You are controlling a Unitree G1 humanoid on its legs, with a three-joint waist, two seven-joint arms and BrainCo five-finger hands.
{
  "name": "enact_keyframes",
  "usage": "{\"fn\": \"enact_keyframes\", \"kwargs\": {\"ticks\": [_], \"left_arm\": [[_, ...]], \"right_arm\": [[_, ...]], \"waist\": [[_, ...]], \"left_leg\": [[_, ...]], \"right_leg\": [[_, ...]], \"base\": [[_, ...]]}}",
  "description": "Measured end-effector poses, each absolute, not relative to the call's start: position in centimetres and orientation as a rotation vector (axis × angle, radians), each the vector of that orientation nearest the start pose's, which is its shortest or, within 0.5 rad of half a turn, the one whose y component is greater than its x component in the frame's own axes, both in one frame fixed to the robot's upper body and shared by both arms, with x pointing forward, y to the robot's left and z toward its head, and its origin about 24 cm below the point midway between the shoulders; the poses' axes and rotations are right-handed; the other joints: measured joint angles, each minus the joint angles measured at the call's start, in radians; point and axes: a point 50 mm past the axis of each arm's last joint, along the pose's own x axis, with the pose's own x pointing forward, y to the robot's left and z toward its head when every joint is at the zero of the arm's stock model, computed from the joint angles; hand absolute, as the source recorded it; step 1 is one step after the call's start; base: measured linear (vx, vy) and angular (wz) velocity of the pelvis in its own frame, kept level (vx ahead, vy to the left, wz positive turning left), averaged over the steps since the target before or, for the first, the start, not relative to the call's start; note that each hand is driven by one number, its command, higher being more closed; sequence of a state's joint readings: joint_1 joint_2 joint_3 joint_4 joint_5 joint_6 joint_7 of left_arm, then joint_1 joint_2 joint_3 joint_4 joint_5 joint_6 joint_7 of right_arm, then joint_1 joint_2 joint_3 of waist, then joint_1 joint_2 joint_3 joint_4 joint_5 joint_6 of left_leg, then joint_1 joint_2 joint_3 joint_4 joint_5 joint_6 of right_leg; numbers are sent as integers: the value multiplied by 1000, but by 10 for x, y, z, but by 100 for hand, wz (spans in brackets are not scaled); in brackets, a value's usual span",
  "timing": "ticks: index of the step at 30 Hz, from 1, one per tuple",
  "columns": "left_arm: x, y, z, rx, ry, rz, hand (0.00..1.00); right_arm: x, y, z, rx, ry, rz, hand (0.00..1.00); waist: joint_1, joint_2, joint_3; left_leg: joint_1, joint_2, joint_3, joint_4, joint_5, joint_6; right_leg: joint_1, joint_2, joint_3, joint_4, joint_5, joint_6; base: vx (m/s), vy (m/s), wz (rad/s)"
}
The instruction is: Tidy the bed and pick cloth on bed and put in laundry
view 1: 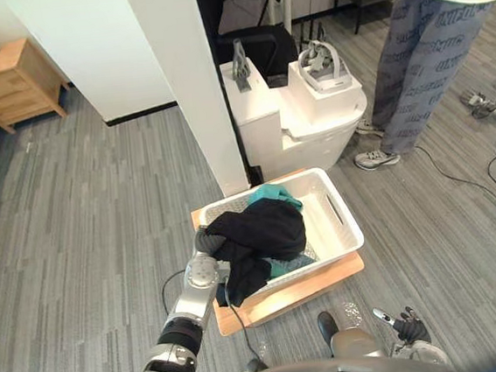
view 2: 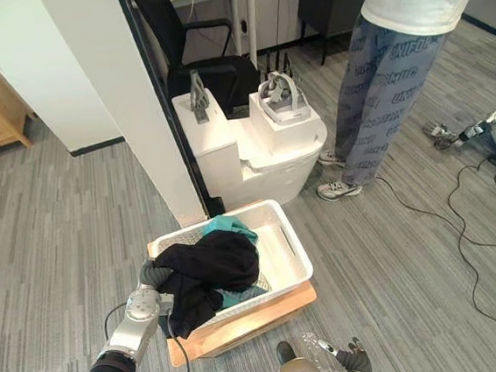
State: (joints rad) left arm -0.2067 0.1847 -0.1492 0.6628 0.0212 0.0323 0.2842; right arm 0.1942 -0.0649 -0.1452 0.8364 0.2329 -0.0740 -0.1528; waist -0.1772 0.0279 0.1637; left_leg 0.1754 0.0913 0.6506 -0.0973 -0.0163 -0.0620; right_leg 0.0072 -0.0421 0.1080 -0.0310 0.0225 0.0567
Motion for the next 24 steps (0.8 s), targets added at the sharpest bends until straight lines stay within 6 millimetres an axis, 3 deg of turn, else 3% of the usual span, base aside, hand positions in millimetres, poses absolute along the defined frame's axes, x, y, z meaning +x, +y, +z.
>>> {"fn": "enact_keyframes", "kwargs": {"ticks": [12, 21, 24], "left_arm": [[255, 185, -57, 334, 475, 152, 0], [263, 183, -17, 156, 274, 132, 0], [262, 180, -5, 90, 221, 115, 0]], "right_arm": [[91, -213, -146, 149, 932, -451, 0], [82, -214, -146, 159, 937, -450, 0], [80, -216, -145, 161, 937, -462, 0]], "waist": [[0, 3, 3], [6, 10, 2], [20, 19, -5]], "left_leg": [[33, 2, -3, 0, -3, -4], [57, 5, -34, 0, -3, -4], [61, 5, -44, -1, -3, -4]], "right_leg": [[26, 1, -2, 20, -18, -4], [71, -5, -44, 23, -33, -5], [73, -6, -54, 33, -42, -7]], "base": [[-8, -6, 0], [-5, -17, 12], [-39, -23, 13]]}}
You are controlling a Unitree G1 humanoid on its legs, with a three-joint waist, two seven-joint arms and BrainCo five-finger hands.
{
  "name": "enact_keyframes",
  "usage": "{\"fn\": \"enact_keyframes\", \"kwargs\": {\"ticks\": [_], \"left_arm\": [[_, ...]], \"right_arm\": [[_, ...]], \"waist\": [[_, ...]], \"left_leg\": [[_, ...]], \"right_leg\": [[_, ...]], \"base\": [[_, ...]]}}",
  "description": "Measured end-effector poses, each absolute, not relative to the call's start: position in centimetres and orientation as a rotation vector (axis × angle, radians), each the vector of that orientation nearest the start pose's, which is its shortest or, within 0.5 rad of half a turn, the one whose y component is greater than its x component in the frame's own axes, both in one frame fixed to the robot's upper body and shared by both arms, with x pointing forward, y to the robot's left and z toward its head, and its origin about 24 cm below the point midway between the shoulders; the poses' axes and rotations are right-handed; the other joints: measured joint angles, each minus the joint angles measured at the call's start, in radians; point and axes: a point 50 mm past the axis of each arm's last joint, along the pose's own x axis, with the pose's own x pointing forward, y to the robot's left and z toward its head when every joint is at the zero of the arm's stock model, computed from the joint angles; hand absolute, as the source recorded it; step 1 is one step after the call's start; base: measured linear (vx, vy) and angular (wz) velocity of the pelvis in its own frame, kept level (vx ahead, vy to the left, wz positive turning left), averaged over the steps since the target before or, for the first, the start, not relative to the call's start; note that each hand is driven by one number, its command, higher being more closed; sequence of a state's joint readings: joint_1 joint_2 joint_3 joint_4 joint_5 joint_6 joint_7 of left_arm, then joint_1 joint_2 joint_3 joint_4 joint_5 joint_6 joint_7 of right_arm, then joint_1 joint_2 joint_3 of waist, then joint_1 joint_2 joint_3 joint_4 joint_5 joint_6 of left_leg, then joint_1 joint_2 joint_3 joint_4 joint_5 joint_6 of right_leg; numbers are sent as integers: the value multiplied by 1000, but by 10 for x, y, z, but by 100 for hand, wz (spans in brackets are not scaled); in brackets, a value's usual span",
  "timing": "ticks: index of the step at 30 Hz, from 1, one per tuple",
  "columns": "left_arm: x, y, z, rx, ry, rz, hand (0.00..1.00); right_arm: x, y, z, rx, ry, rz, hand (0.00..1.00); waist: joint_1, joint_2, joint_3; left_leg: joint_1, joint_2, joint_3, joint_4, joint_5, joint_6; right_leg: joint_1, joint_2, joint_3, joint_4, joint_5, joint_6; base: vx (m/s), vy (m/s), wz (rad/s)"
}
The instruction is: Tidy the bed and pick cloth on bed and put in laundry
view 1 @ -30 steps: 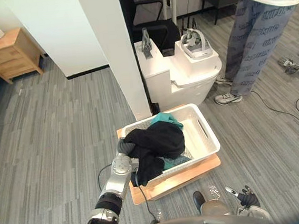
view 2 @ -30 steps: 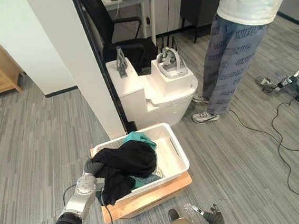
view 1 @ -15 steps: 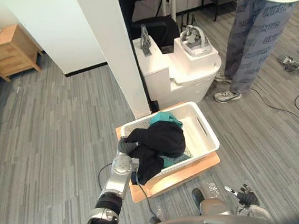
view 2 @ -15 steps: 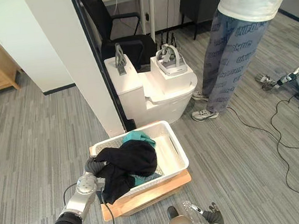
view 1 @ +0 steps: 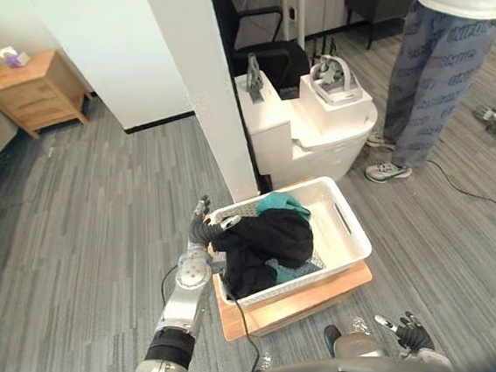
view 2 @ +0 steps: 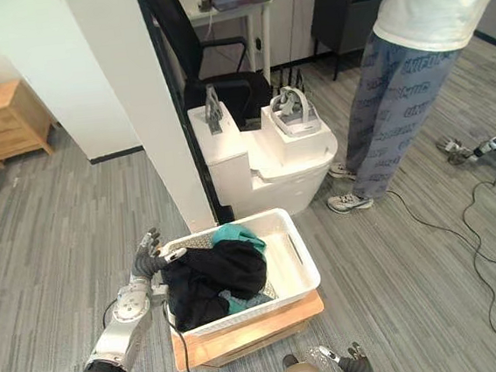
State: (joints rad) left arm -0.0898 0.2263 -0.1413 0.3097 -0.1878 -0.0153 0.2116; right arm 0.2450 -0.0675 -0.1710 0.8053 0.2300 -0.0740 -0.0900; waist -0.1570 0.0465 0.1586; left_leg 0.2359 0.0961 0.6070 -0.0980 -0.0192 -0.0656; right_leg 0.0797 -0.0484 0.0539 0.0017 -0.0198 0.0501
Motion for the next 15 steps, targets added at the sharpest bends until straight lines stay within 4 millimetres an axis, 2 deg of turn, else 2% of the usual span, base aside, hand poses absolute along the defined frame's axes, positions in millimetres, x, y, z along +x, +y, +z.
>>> {"fn": "enact_keyframes", "kwargs": {"ticks": [2, 7, 8, 11, 15], "left_arm": [[261, 179, 1, 39, 196, 109, 0], [246, 194, 3, -49, 188, 171, 0], [241, 196, -1, -51, 202, 182, 0], [225, 205, -13, -57, 253, 232, 0], [198, 224, -33, -140, 347, 350, 0]], "right_arm": [[78, -217, -146, 166, 938, -468, 0], [79, -215, -146, 181, 935, -469, 0], [79, -214, -146, 185, 936, -466, 0], [78, -214, -147, 190, 945, -461, 0], [77, -218, -149, 212, 956, -478, 0]], "waist": [[10, 3, -8], [17, -2, -31], [35, -5, -40], [61, -15, -56], [75, -21, -60]], "left_leg": [[-1, 0, -12, -1, 1, 1], [-1, 1, -45, -5, 3, 3], [-2, 1, -49, -5, 3, 3], [-11, -1, -74, -5, 5, 5], [-13, -12, -121, -5, 6, 8]], "right_leg": [[5, -1, -11, -1, -1, 0], [32, -8, -50, -20, -4, 1], [34, -8, -54, -23, -4, 1], [42, -12, -79, -32, -5, 3], [71, -25, -121, -47, -9, 6]], "base": [[-24, -22, 16], [-14, -17, 23], [2, -16, 16], [6, -16, 22], [-2, -8, 32]]}}
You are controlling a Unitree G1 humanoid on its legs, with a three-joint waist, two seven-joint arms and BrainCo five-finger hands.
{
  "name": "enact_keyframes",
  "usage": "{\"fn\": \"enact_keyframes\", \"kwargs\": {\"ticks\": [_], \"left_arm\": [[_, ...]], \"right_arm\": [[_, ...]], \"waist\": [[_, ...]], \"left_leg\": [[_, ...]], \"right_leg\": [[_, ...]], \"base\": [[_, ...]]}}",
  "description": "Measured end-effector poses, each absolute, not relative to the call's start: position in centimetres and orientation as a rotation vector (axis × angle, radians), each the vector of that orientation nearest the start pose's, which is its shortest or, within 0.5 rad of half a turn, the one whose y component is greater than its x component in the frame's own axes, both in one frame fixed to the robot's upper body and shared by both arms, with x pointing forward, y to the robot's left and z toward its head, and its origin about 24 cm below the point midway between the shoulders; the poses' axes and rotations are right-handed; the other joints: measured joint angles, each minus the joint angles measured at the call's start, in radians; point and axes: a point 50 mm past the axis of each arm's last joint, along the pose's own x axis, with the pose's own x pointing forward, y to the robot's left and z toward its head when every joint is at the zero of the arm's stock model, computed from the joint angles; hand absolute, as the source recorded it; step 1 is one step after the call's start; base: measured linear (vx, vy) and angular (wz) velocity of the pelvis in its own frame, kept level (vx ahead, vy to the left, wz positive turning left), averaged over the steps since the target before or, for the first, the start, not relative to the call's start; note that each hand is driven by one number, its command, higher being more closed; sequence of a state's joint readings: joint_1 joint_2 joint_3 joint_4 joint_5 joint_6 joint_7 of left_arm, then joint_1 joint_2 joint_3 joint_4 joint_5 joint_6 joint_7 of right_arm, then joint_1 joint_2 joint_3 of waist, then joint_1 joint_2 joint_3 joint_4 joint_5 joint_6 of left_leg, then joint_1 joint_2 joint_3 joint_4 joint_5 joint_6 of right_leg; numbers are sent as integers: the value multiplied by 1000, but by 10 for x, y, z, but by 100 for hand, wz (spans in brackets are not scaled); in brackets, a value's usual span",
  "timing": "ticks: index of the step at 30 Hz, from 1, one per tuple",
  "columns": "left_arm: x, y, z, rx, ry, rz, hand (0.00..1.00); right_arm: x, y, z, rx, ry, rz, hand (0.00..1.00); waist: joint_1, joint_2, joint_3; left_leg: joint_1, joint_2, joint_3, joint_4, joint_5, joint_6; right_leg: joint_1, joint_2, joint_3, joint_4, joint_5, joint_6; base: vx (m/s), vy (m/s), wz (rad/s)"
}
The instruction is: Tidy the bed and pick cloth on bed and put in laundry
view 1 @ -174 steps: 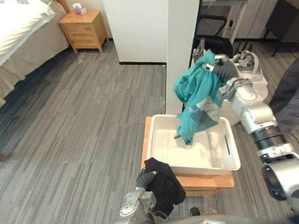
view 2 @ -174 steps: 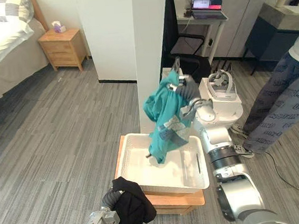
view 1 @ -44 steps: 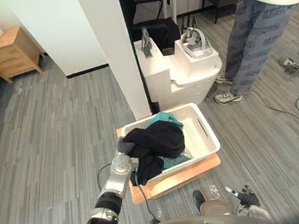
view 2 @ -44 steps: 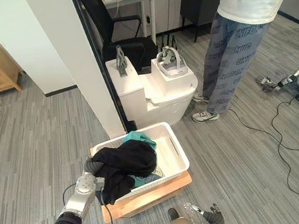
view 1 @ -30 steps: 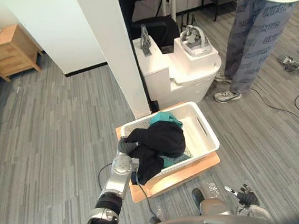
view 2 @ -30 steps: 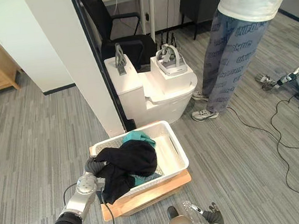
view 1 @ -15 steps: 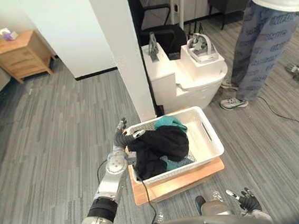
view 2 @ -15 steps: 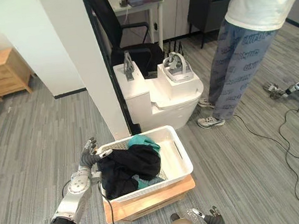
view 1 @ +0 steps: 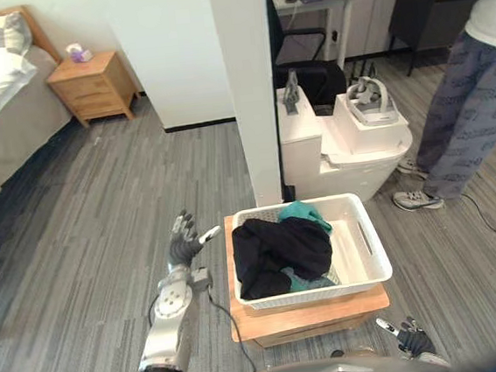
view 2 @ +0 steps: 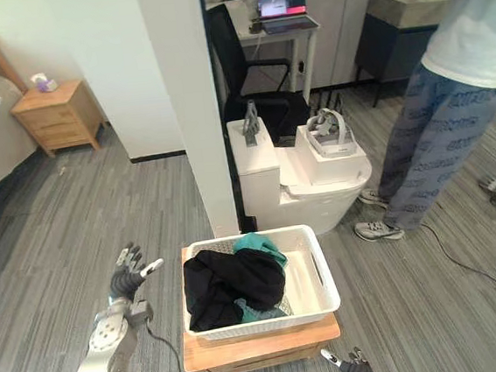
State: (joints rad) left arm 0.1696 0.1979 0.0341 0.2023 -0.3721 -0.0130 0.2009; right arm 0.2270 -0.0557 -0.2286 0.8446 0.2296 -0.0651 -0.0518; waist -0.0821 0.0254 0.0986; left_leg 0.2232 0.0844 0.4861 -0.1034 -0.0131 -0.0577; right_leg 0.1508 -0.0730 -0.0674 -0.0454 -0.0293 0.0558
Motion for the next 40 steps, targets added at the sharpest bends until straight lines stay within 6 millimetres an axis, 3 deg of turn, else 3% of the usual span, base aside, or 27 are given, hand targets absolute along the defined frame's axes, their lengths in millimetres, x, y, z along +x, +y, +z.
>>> {"fn": "enact_keyframes", "kwargs": {"ticks": [4, 6, 10, 17, 20, 29, 40], "left_arm": [[168, 247, -64, -201, 485, 493, 0], [137, 250, -93, -239, 627, 563, 0], [83, 239, -130, -266, 859, 602, 0], [32, 213, -162, -288, 1157, 507, 0], [26, 213, -164, -271, 1193, 509, 0], [40, 214, -165, -67, 1232, 374, 0], [47, 213, -166, -62, 1231, 346, 0]], "right_arm": [[81, -216, -150, 224, 966, -461, 0], [80, -215, -153, 233, 988, -463, 0], [84, -215, -155, 259, 1006, -463, 0], [94, -210, -158, 277, 1047, -431, 0], [97, -210, -159, 287, 1055, -435, 0], [92, -204, -162, 289, 1114, -419, 0], [92, -202, -163, 275, 1129, -391, 0]], "waist": [[32, -4, -7], [42, -9, -8], [52, -16, -12], [72, -15, -11], [71, -15, -11], [68, -11, -4], [62, -6, 3]], "left_leg": [[-15, -2, -27, 0, 4, 5], [-17, -3, -38, 0, 5, 5], [-17, -8, -65, 0, 6, 5], [-22, -15, -86, 0, 7, 8], [-21, -15, -86, 0, 7, 8], [-21, -13, -81, 0, 6, 6], [-13, -2, -49, 1, -1, -4]], "right_leg": [[2, -3, -26, -9, 0, 0], [11, -4, -40, -17, 0, 0], [32, -9, -67, -30, -2, 3], [36, -16, -86, -30, -6, 8], [36, -15, -86, -30, -6, 9], [35, -13, -82, -30, -6, 8], [24, 3, -45, -30, -5, 7]], "base": [[-9, -19, 19], [6, -27, 22], [5, -22, 20], [-15, -15, 9], [0, 0, 0], [-1, -2, 0], [-6, -26, -10]]}}
